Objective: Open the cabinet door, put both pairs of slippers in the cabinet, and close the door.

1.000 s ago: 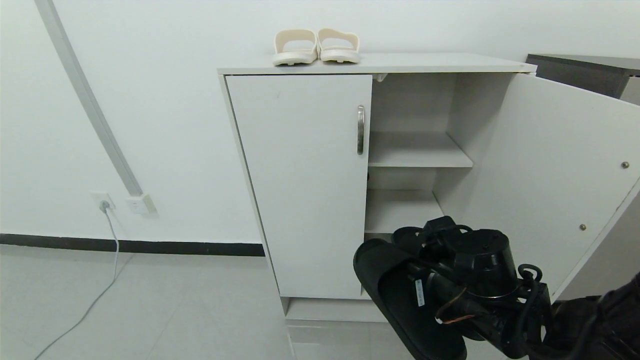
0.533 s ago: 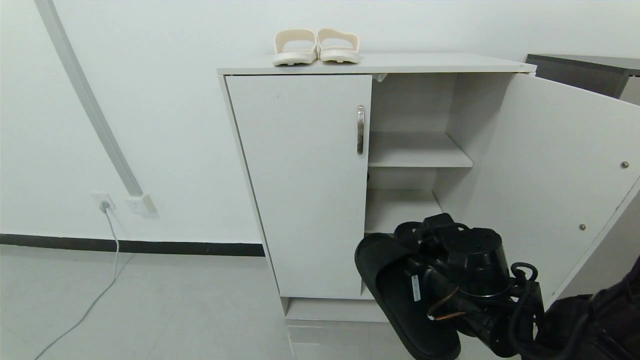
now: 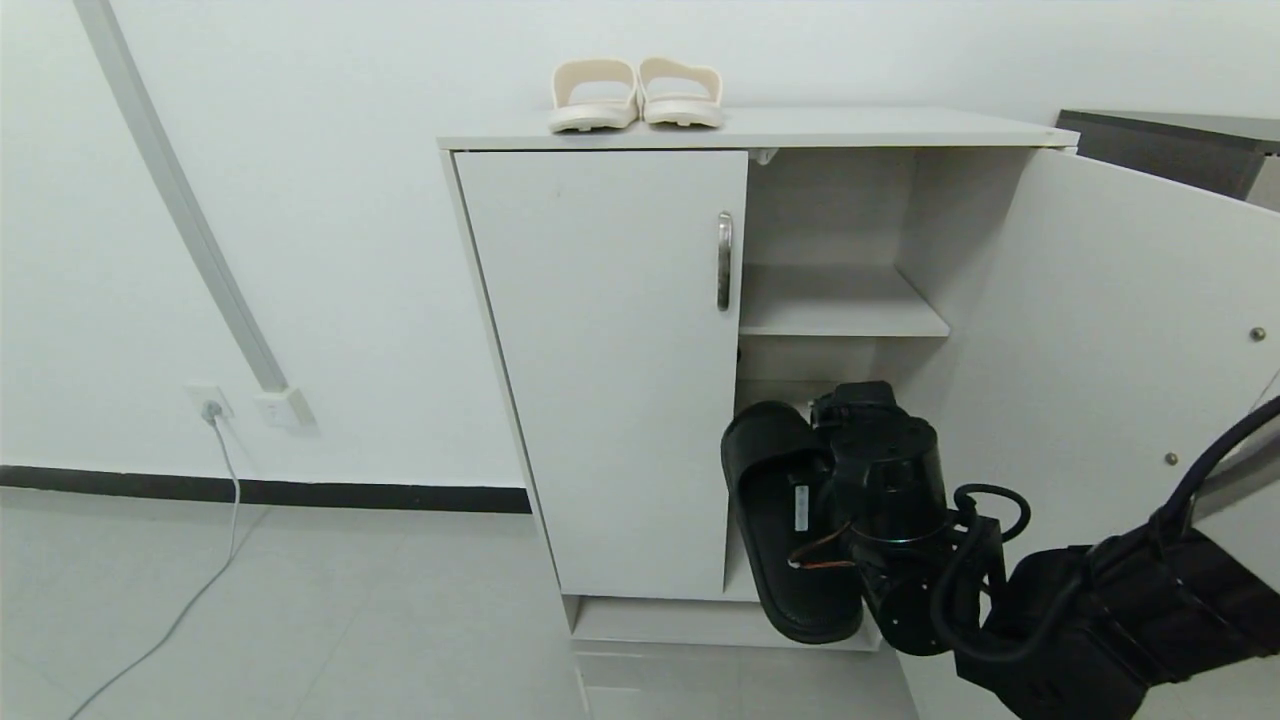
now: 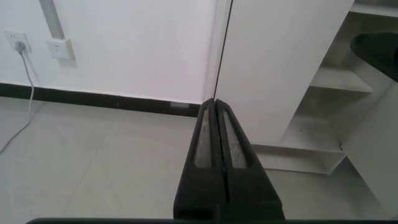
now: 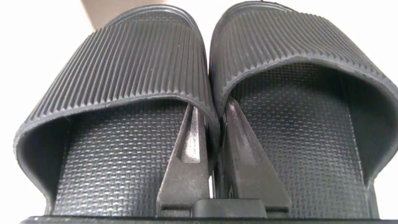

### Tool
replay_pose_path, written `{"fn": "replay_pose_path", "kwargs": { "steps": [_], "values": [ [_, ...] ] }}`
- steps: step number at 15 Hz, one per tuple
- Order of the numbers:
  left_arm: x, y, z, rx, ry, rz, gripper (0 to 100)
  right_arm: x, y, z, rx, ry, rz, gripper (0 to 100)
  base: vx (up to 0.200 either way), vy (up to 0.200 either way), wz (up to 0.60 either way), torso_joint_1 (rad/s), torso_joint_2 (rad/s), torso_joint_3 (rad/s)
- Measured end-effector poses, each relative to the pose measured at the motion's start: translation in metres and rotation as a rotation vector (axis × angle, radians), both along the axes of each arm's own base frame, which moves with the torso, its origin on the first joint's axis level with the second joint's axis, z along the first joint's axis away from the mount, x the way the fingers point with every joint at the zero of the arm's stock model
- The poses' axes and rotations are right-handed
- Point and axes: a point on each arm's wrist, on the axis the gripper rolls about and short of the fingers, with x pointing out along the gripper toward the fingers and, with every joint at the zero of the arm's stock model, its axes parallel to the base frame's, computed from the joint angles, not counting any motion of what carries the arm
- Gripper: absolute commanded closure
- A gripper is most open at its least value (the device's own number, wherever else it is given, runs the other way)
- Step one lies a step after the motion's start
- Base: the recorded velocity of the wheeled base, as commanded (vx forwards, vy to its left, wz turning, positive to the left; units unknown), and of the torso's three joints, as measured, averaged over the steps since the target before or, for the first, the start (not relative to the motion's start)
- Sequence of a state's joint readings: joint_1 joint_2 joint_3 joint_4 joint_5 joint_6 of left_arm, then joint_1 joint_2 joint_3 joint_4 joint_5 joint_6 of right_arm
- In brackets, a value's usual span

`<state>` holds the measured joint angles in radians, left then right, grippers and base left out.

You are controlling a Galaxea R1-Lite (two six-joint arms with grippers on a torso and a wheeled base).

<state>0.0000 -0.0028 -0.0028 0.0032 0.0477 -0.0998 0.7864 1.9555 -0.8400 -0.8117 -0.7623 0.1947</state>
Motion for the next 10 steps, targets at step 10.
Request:
{"fn": "replay_pose_path", "kwargs": {
  "steps": [10],
  "values": [
    [0.0, 0.0, 0.0, -0.001, 0.0, -0.002, 100, 0.005, 0.003, -0.011, -0.013, 0.017, -0.006, 100, 0.0, -0.04, 0.0, 0.001, 0.0, 0.001]
  ]
}}
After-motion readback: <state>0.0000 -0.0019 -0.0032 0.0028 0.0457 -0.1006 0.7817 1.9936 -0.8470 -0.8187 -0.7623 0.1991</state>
